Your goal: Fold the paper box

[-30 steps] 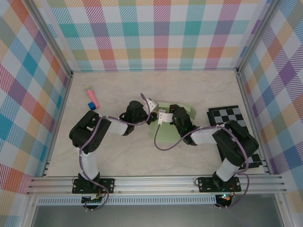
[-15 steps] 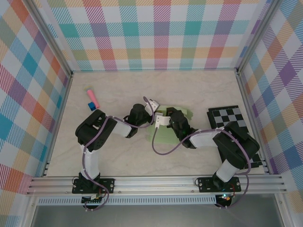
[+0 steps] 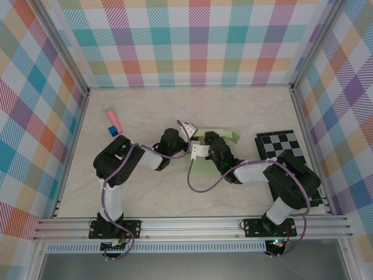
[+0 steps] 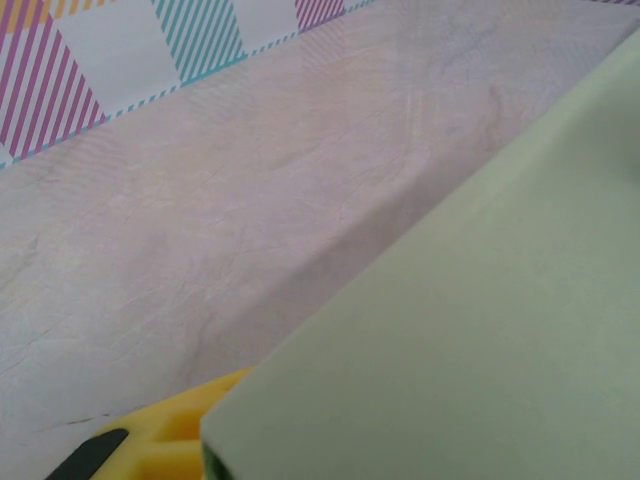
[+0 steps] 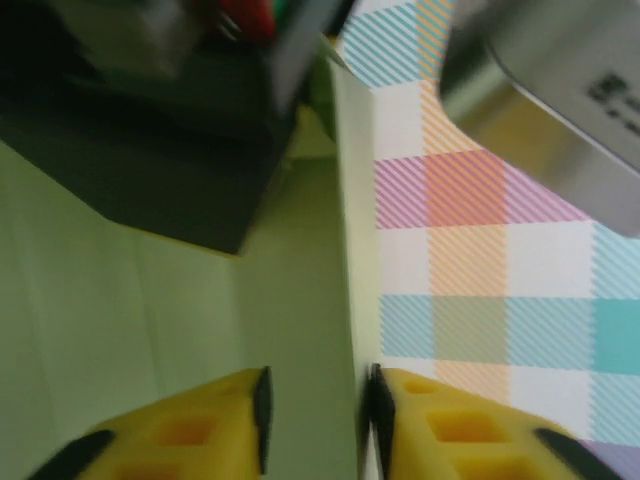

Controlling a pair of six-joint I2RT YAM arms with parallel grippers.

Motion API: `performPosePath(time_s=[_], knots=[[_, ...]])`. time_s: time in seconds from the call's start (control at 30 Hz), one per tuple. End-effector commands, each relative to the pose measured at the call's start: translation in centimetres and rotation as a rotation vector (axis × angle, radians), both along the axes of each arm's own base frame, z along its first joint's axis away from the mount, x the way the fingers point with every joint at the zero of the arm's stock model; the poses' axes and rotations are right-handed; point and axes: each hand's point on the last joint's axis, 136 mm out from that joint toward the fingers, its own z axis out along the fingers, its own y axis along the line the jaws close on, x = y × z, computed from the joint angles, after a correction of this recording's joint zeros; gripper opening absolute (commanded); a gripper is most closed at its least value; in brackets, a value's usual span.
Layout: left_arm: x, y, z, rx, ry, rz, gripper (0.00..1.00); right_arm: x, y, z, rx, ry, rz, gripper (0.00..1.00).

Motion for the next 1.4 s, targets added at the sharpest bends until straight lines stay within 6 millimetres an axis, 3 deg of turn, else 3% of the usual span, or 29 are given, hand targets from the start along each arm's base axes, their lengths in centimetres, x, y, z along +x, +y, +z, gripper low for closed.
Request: performPosePath(time_s=[0.0, 0.13, 0.27, 0.33, 0.5, 0.6, 0.7, 0.83, 0.97, 1.1, 1.27, 1.37], knots=[[0.2, -0.9, 1.4, -0.029, -0.054, -0.007, 0.17, -2.5, 0.9, 1.2, 0.148, 0.133, 0.07, 0.49], [0.5, -0.8, 1.6, -0.035, -0.063, 0.007, 0.17, -4.8, -0.1, 5.2, 0.404, 0.274, 0.124, 0.58], [1.0, -1.6, 1.9, -0.016, -0.073, -0.032, 0.17, -7.9, -1.3, 6.2, 0.502, 0.399, 0.195, 0.62], [1.4, -1.9, 2.1, -0.014, -0.072, -0.056, 0.17, -8.5, -2.4, 7.8, 0.614, 0.485, 0.208, 0.65], [2.2, -2.4, 2.7, -0.046, -0.032, -0.14, 0.18, -5.2, -7.1, 12.5, 1.029, 0.747, 0.047, 0.67], [2.5, -2.5, 2.9, -0.051, -0.024, -0.177, 0.18, -2.7, -8.4, 12.8, 1.173, 0.954, -0.094, 0.65], [2.8, -2.6, 3.0, -0.051, -0.009, -0.209, 0.18, -0.9, -8.5, 13.9, 1.264, 1.064, -0.164, 0.64], [2.9, -2.4, 3.1, -0.032, -0.006, -0.231, 0.18, 0.5, -8.9, 14.4, 1.222, 1.055, -0.207, 0.65], [3.3, -1.7, 3.4, -0.025, 0.001, -0.243, 0.18, 1.5, -10.1, 13.2, 1.058, 1.117, -0.318, 0.6], [4.4, -0.7, 4.2, -0.089, 0.072, -0.203, 0.19, 2.2, -11.0, 12.8, 1.135, 1.098, -0.4, 0.62], [1.7, -1.8, 4.7, -0.099, 0.089, -0.358, 0.21, 1.4, -9.7, 14.3, 1.08, 1.045, -0.182, 0.64], [0.4, -2.2, 3.5, -0.017, 0.055, -0.463, 0.22, 0.6, -8.5, 15.1, 0.999, 1.094, -0.043, 0.66]])
